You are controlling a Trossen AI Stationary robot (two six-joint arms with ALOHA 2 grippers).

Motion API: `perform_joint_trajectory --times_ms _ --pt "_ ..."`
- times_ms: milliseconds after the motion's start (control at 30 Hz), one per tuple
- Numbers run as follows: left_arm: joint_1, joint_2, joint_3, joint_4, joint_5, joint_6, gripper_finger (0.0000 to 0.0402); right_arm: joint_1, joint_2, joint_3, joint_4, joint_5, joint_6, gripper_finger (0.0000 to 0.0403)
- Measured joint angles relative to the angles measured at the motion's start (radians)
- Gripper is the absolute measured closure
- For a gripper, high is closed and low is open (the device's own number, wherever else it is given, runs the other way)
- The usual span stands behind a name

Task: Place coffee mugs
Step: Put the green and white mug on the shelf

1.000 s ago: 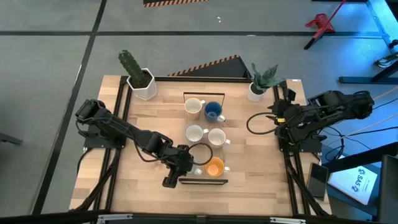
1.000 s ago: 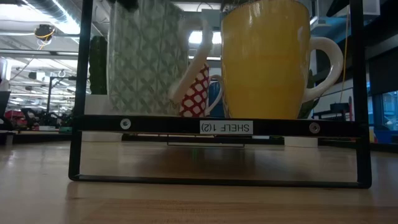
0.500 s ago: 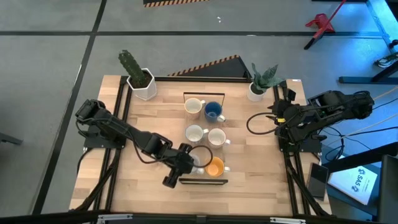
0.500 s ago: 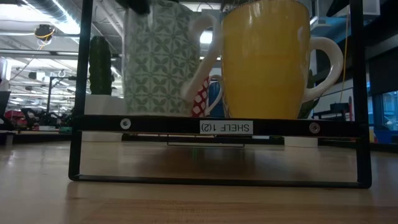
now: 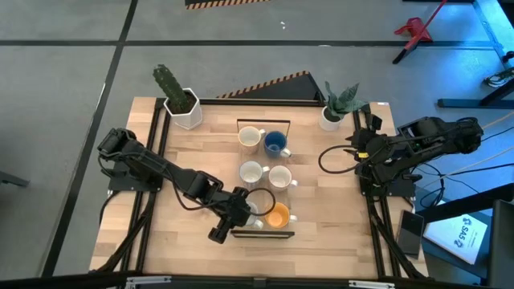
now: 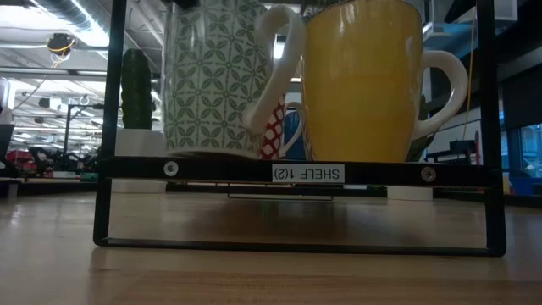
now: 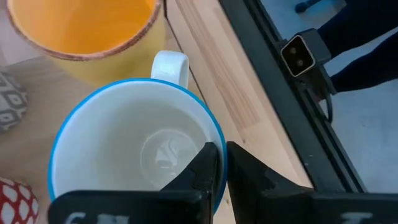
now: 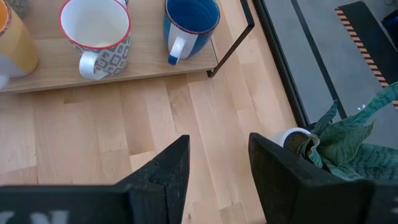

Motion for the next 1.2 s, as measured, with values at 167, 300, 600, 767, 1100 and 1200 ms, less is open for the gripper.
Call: perform_joint_trajectory --times_ms 167,300,600,767,1100,1200 --pt "-0.001 0.0 0.0 0.002 0.009 0.0 0.0378 0.0 0.0 0.0 0.0 0.0 -0.001 0.0253" --pt "-0.001 0.0 0.0 0.011 0.01 0.016 0.0378 0.0 0.0 0.0 0.0 0.003 -0.001 0.0253" --pt "-0.002 0.0 0.0 0.016 -0.024 0.053 0.0378 0.0 0.0 0.0 0.0 0.002 -0.001 0.0253" --pt "-0.001 0.001 0.0 0.016 -0.043 0.07 0.0378 0.0 0.0 0.0 0.0 0.006 -0.001 0.0253" --pt "-0.021 0.001 0.0 0.023 -0.015 0.077 0.0378 0.0 0.0 0.0 0.0 0.011 -0.001 0.0253" --pt "-0.021 0.001 0.0 0.023 -0.018 0.085 0.0376 0.0 0.0 0.0 0.0 0.011 -0.001 0.0253"
